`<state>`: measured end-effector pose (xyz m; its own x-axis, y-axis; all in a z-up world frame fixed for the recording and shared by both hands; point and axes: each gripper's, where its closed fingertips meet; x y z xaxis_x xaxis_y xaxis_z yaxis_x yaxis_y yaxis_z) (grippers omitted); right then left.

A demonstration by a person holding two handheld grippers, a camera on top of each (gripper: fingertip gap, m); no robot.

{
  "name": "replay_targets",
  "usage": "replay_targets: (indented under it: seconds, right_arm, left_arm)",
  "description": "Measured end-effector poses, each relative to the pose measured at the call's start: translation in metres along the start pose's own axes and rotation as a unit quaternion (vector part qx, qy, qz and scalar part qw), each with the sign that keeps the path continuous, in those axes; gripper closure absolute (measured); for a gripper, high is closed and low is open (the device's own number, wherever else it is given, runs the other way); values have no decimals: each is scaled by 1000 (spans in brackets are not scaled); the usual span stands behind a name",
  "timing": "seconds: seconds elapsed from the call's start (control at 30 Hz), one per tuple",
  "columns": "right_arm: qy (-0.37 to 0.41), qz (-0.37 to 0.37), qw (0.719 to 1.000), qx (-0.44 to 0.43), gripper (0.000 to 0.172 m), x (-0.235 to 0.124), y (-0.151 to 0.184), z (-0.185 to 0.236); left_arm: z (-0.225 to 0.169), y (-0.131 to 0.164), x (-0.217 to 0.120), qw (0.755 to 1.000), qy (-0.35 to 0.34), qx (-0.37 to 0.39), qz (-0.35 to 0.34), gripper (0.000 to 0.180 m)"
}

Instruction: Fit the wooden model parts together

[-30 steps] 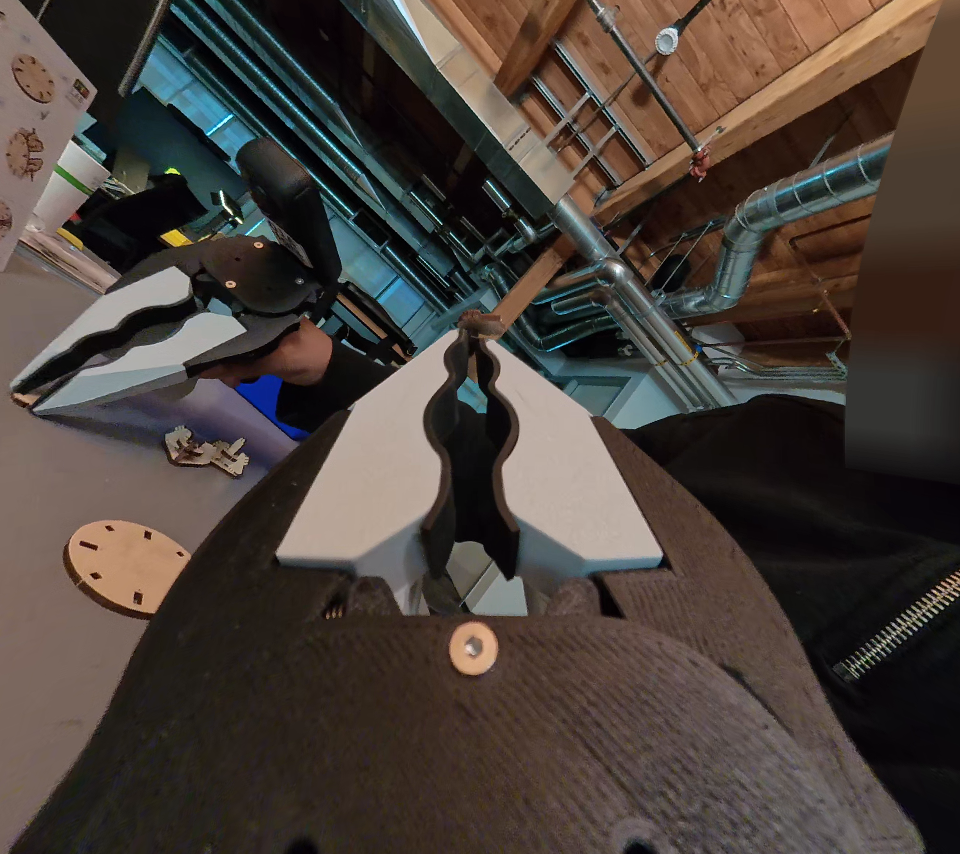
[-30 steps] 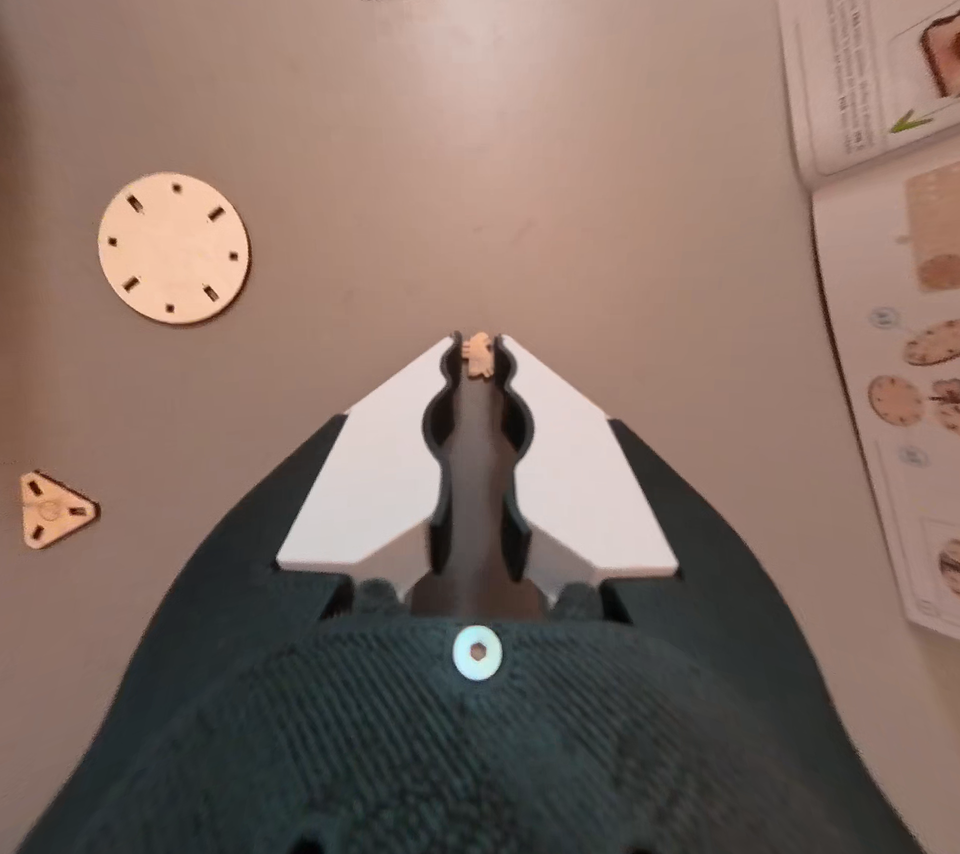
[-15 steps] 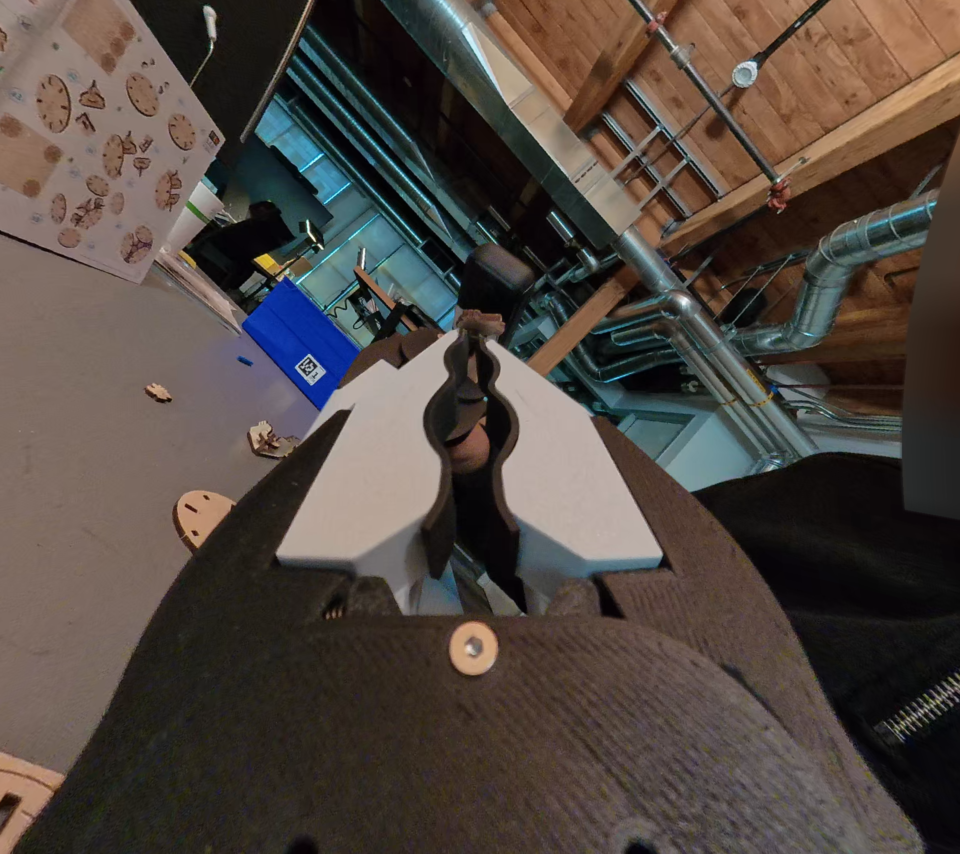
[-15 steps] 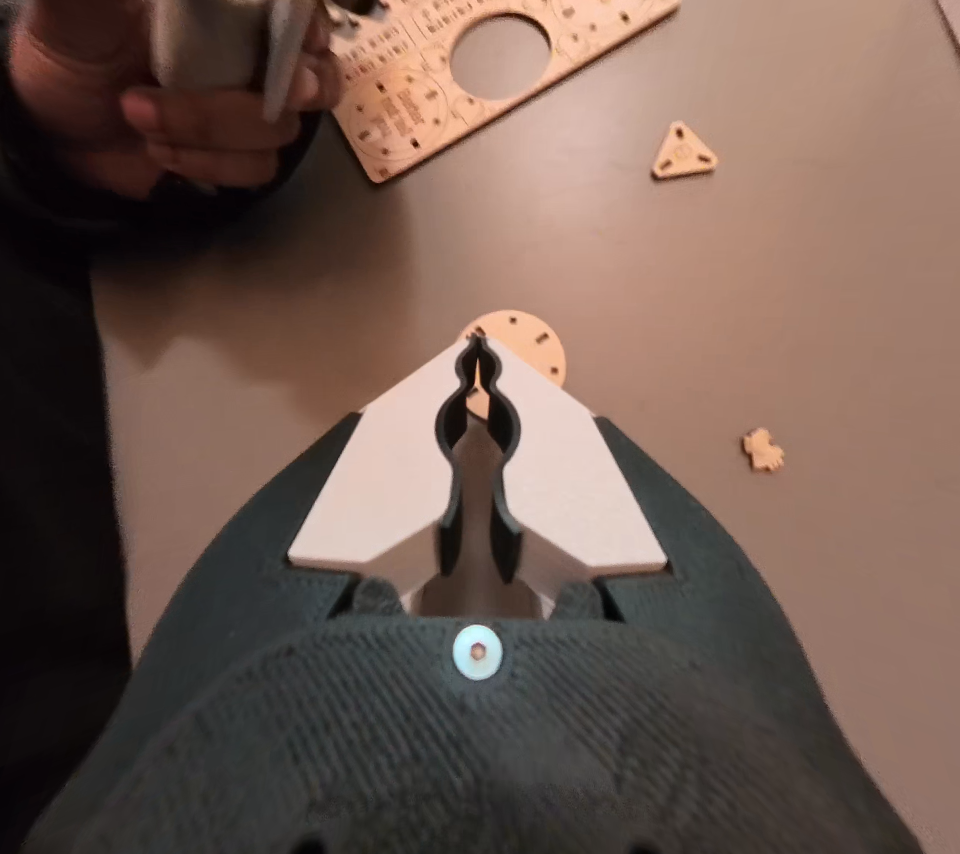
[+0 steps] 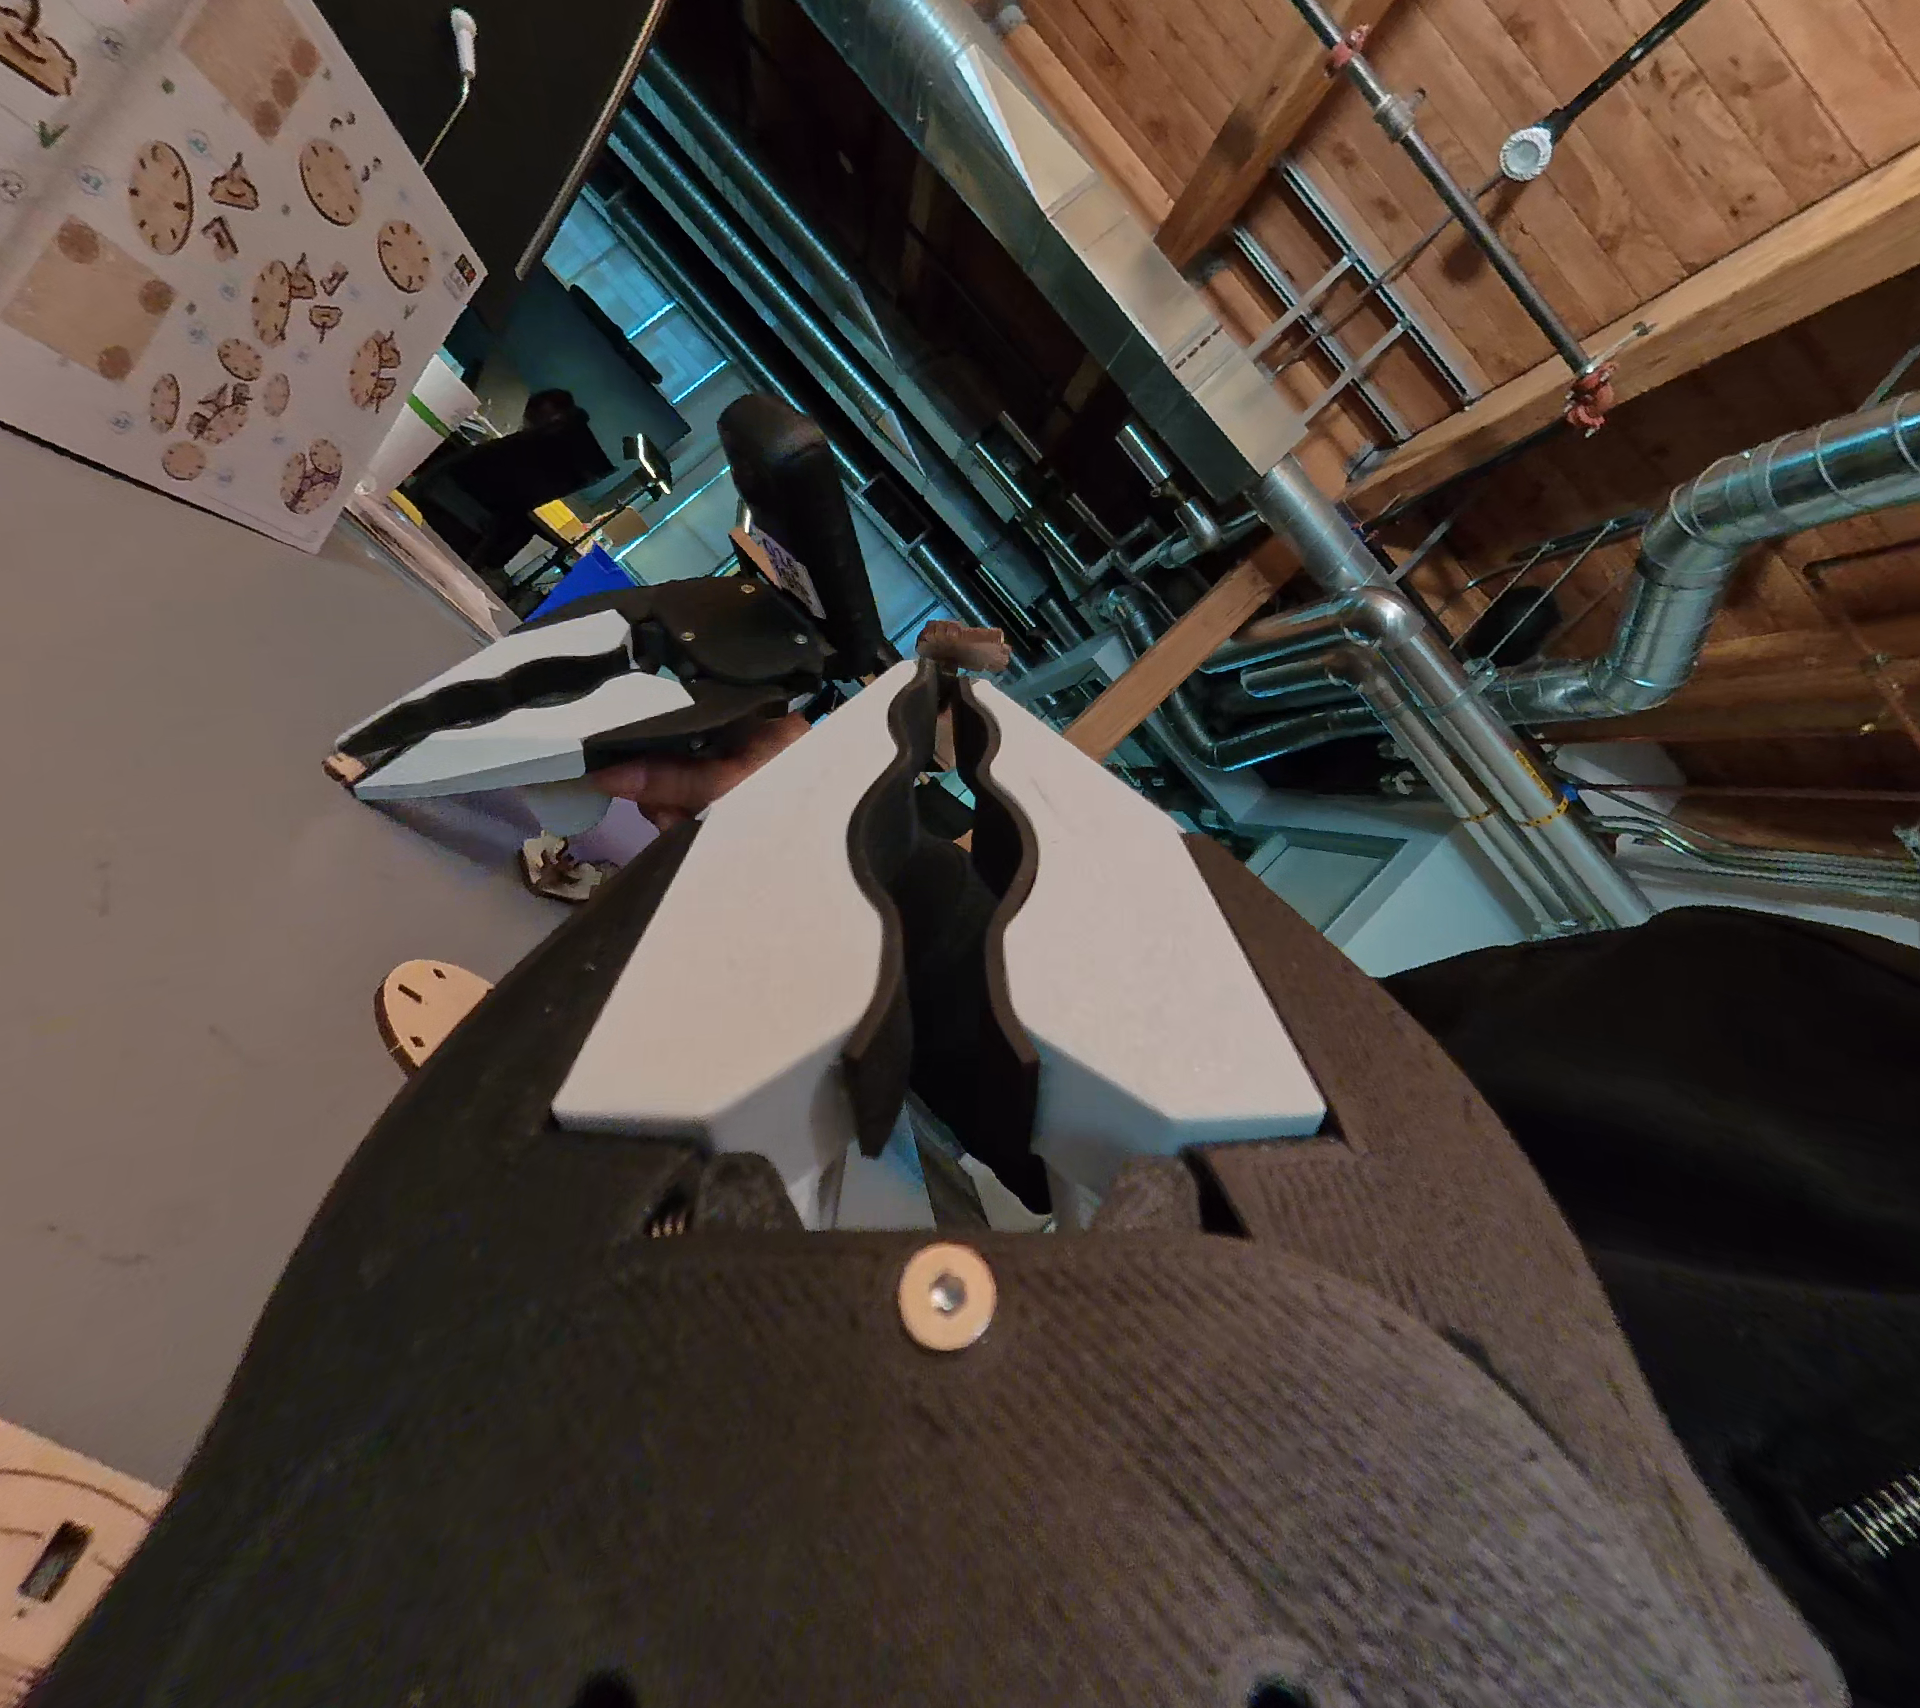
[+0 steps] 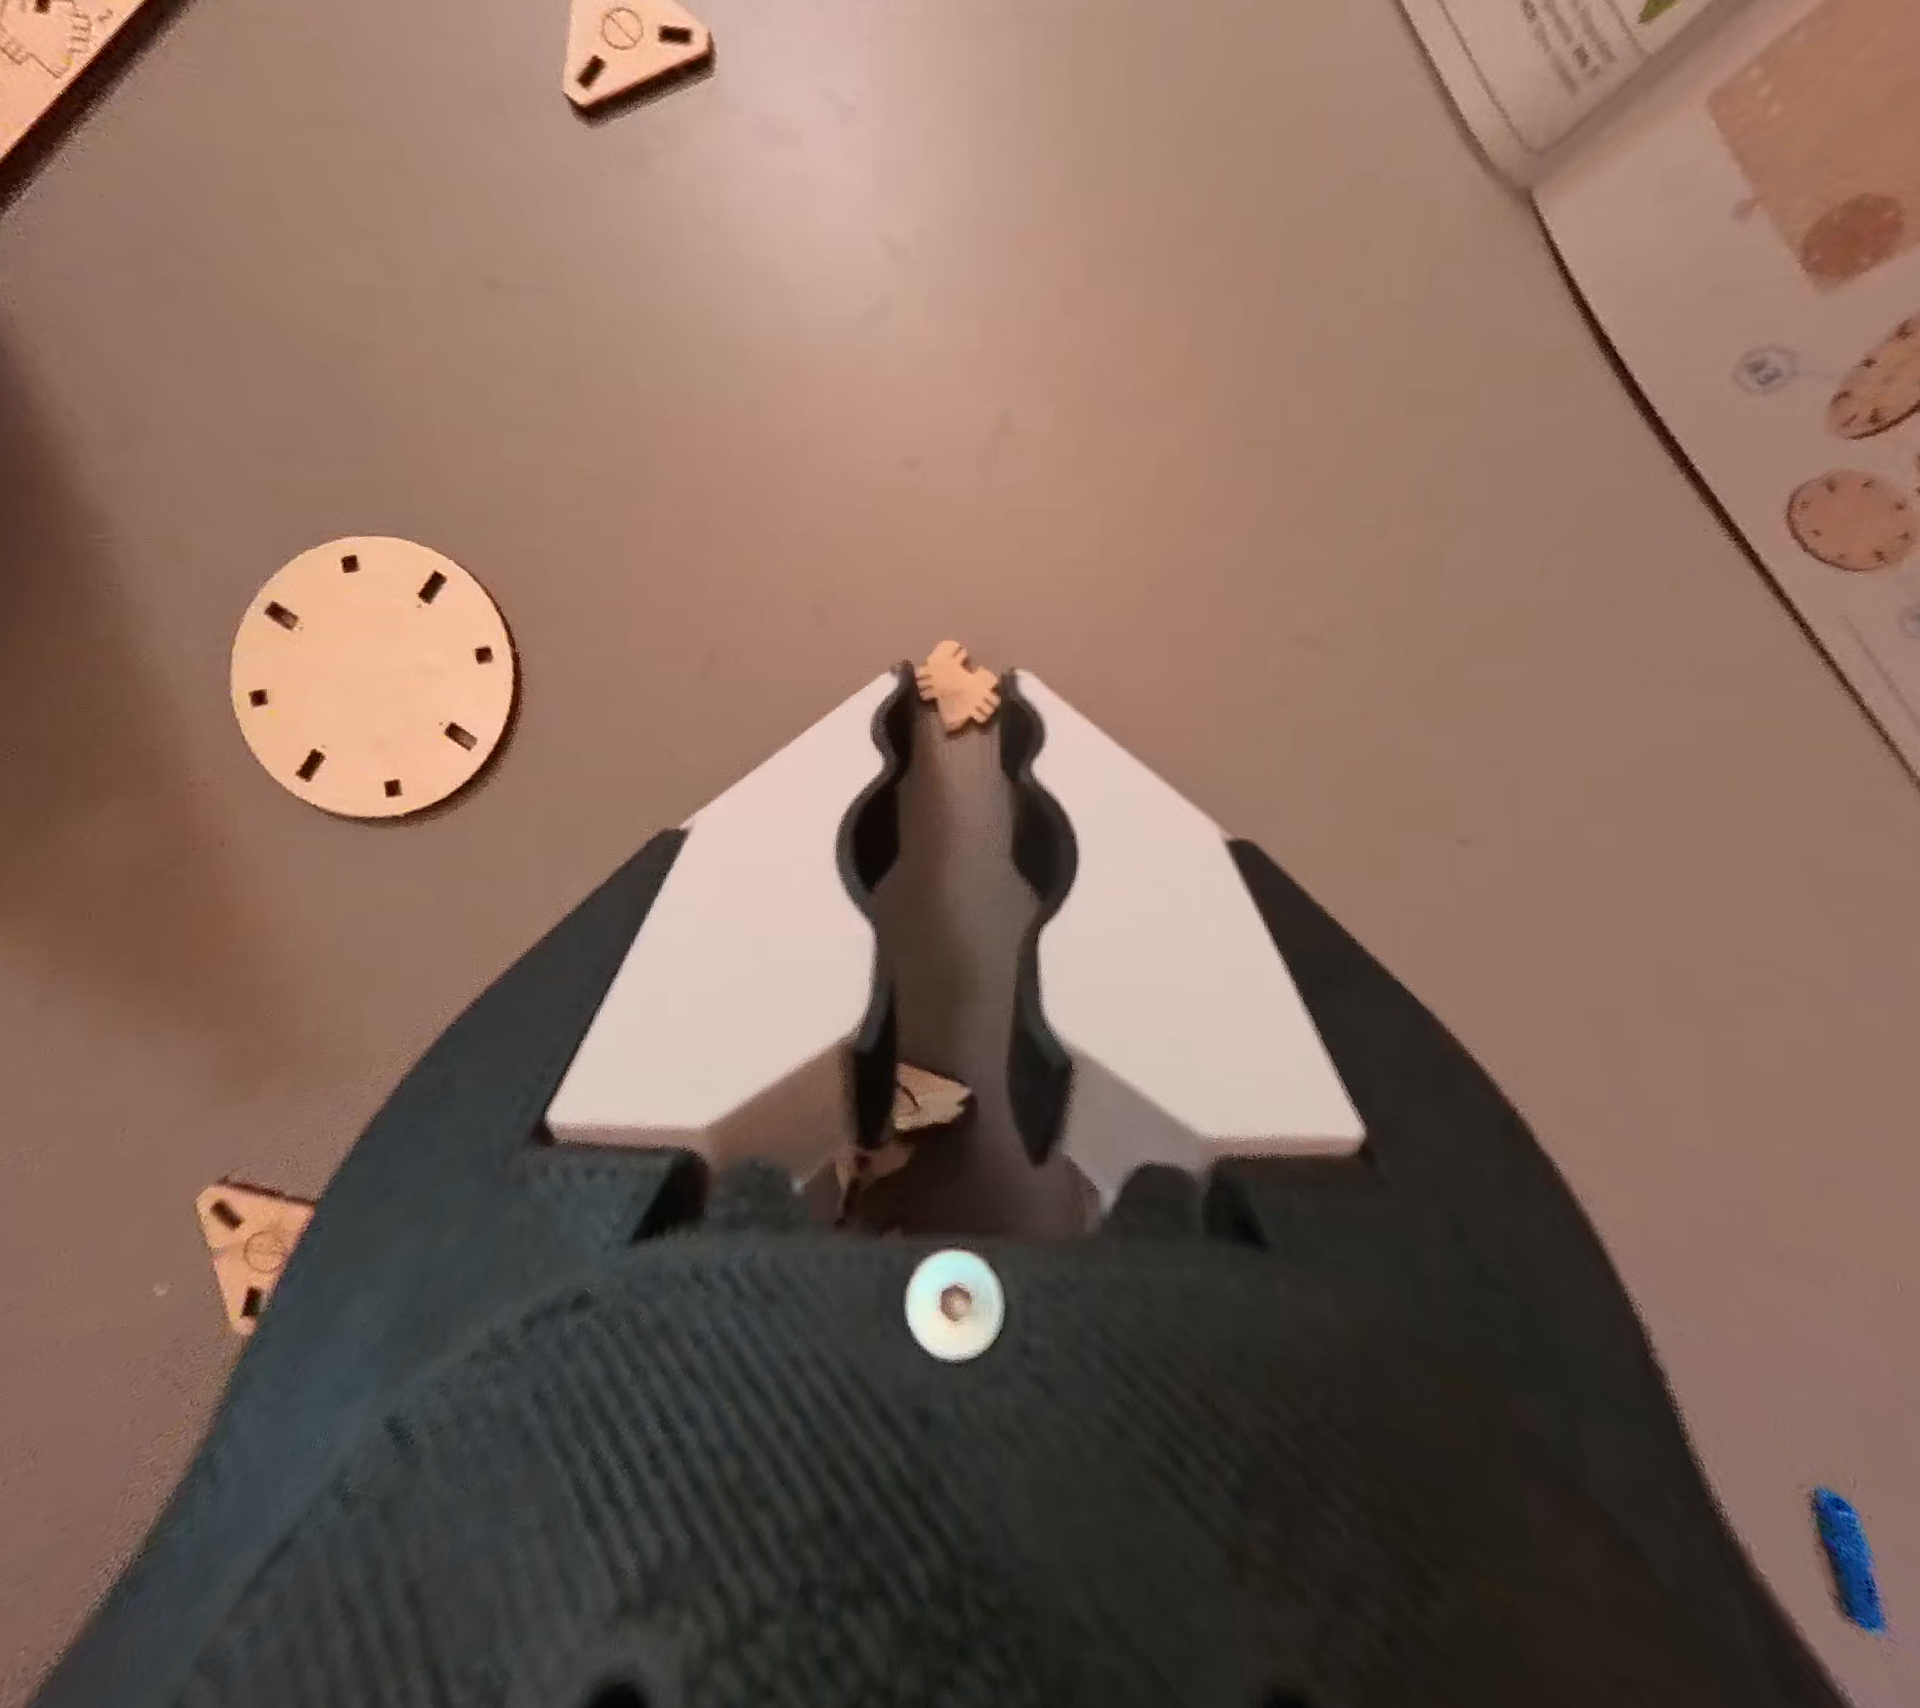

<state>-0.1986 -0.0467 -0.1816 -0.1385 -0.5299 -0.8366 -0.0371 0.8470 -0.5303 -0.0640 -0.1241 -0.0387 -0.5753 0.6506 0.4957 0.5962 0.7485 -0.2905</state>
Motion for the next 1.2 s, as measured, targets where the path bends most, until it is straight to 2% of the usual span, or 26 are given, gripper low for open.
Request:
replay_targets:
  seconds: [0.13,0.3,0.43,0.6,0.73,0.97,1.1,1.2]
  right_arm:
    - [-5,2,1000,-15,159,-5,-2,13]
    - [-98,-94,990,25,159,-32,-43,77]
    - [-99,-50,993,-28,159,-25,-38,119]
    - [-9,7,996,-88,159,-11,-25,112]
    - [-40,6,997,-72,156,-9,-25,119]
    - [-39,-9,993,-112,134,-15,-30,129]
    - [-12,9,985,-170,139,-11,-28,129]
    - [-19,20,985,-173,146,-8,-28,131]
  left_arm:
    - [3,-1,0,1000,-1,-11,-2,180]
    - [4,-6,-4,1000,-9,-6,-17,180]
    - [5,-6,-4,1000,-6,-16,-18,180]
    - [5,-5,-4,1000,-8,-12,-19,180]
    - [5,-5,-4,1000,-8,-11,-17,180]
    - [5,-5,-3,1000,-3,-19,-17,180]
    - [5,-5,-4,1000,-2,-21,-17,180]
    - [5,-5,-4,1000,-3,-20,-17,180]
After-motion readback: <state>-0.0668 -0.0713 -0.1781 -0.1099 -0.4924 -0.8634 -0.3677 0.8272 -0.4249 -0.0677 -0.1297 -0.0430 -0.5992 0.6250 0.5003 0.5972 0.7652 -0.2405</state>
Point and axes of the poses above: each gripper's, where its closed fingertips meet, x out along the fingers, y out of its underside, z = x × y across the jaws, and after that the axes turned 14 degrees about -x, right-handed
